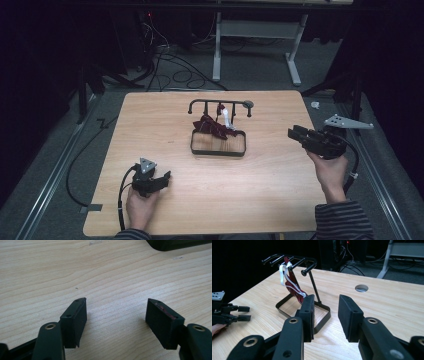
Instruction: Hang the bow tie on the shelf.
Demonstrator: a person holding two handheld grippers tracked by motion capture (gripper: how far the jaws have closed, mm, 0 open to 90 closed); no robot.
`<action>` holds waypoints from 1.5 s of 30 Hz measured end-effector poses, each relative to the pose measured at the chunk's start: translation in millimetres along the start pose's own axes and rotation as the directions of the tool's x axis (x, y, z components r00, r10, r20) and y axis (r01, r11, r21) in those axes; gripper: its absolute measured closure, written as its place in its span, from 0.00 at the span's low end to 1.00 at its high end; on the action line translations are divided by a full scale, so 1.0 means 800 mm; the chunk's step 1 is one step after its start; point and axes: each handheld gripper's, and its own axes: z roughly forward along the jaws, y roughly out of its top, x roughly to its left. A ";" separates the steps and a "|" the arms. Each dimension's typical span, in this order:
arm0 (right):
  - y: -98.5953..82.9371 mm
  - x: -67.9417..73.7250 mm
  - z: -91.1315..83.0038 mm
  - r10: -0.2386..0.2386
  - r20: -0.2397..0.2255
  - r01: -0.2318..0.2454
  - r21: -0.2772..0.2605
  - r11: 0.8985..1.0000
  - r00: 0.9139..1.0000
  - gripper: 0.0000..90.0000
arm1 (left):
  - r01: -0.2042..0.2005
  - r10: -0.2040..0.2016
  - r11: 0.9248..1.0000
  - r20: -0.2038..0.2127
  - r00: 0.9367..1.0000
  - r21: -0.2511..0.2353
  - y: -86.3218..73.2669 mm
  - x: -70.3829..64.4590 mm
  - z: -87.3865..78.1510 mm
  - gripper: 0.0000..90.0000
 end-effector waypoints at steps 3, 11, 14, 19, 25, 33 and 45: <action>-0.005 0.000 0.002 0.005 -0.002 -0.005 0.007 1.000 1.000 0.75 | 0.001 -0.001 1.000 0.000 1.000 -0.001 0.000 0.000 0.000 0.38; -0.019 -0.001 0.007 0.020 -0.010 -0.020 0.023 1.000 1.000 0.75 | 0.000 0.000 1.000 -0.001 1.000 -0.001 0.000 0.000 0.000 0.38; -0.021 -0.001 0.007 0.024 -0.011 -0.023 0.025 0.999 1.000 0.75 | 0.000 0.000 1.000 -0.001 1.000 -0.001 0.000 0.000 0.000 0.38; -0.029 -0.002 0.008 0.034 -0.014 -0.034 0.030 0.999 0.999 0.75 | -0.001 0.001 1.000 -0.002 1.000 0.000 0.000 0.000 0.000 0.38; -0.039 -0.003 0.011 0.049 -0.017 -0.049 0.044 0.998 0.999 0.75 | -0.001 0.001 1.000 -0.002 1.000 0.000 0.000 0.000 0.000 0.38; -0.054 -0.003 0.017 0.064 -0.018 -0.062 0.060 0.996 0.998 0.75 | -0.001 0.001 1.000 -0.002 1.000 0.000 0.000 0.000 0.000 0.38; -0.073 -0.001 0.026 0.076 -0.013 -0.075 0.086 0.993 0.997 0.75 | -0.002 0.002 1.000 -0.003 1.000 0.001 0.000 0.000 0.000 0.38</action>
